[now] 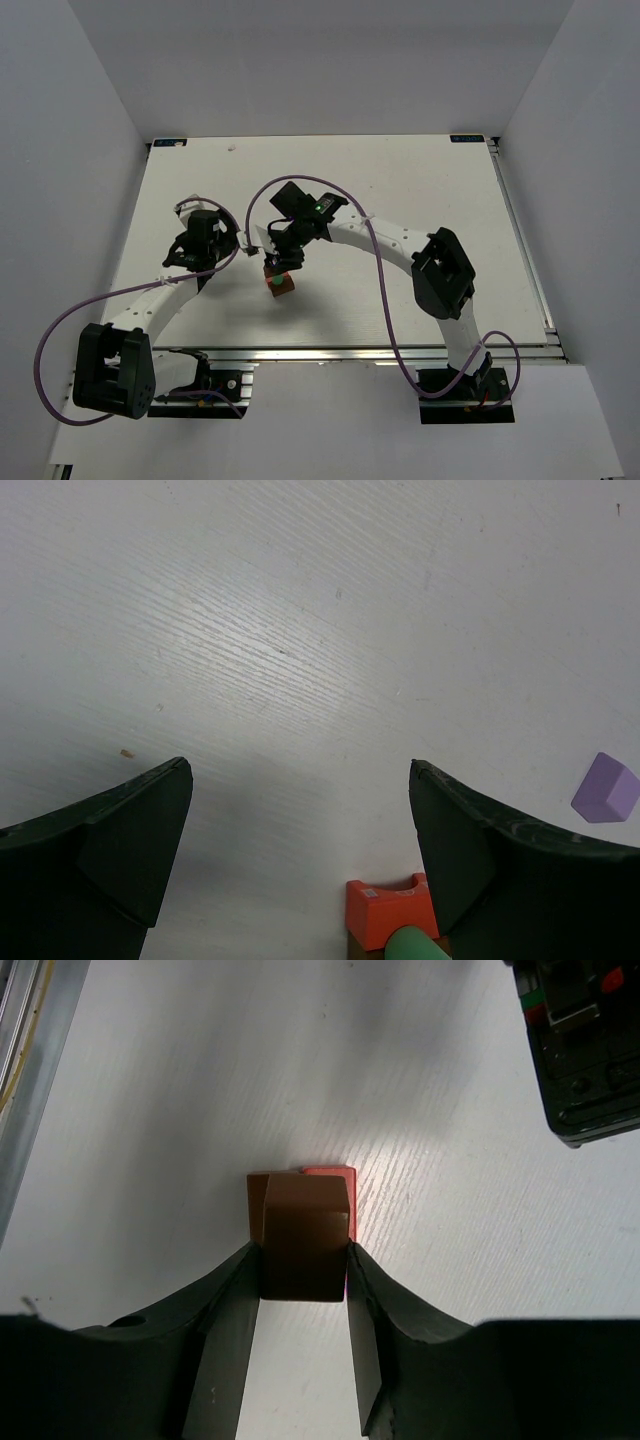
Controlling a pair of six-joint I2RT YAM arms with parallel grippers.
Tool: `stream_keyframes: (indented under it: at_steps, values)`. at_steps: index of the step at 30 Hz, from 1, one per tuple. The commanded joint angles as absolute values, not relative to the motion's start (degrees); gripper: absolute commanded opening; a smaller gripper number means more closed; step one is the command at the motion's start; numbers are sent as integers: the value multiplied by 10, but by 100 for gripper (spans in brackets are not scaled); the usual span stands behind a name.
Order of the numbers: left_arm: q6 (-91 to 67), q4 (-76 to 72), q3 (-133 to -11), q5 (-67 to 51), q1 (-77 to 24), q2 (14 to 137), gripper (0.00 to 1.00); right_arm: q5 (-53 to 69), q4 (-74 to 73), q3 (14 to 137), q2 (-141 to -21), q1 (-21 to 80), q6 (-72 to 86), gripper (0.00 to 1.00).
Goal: Build the wood block tower
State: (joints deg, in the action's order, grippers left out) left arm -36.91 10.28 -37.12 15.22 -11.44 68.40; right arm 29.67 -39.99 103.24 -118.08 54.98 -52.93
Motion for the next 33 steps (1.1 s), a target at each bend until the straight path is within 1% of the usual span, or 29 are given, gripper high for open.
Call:
stream_keyframes:
  at_steps: [1, 10, 12, 13, 14, 16, 17, 18, 22, 26, 32, 33]
  values:
    - [-371, 101, -378, 156, -112, 675, 98, 285, -402, 1019, -1157, 552, -534, 47]
    - [-371, 100, -379, 152, -112, 674, 98, 282, -385, 1005, -1144, 552, -540, 58]
    - [-372, 101, -380, 153, -112, 674, 98, 282, -381, 1005, -1142, 551, -540, 59]
    - [-371, 101, -380, 153, -112, 674, 98, 280, -374, 1005, -1141, 552, -538, 64]
    - [-372, 102, -381, 154, -112, 674, 98, 279, -374, 1005, -1140, 551, -539, 65]
    - [-371, 103, -381, 156, -112, 673, 98, 278, -367, 1005, -1136, 551, -539, 73]
    - [-371, 103, -383, 157, -112, 672, 98, 279, -367, 1005, -1132, 551, -541, 79]
    - [-371, 104, -385, 158, -112, 672, 98, 278, -366, 1004, -1129, 549, -541, 89]
    - [-371, 106, -393, 158, -113, 672, 98, 288, -362, 991, -1102, 546, -552, 89]
    - [-374, 110, -396, 157, -113, 669, 98, 293, -348, 940, -1042, 544, -566, 89]
    - [-379, 114, -410, 161, -112, 669, 98, 282, -249, 840, -947, 518, -535, 89]
    - [-379, 114, -414, 162, -112, 671, 98, 281, -211, 831, -939, 509, -496, 89]
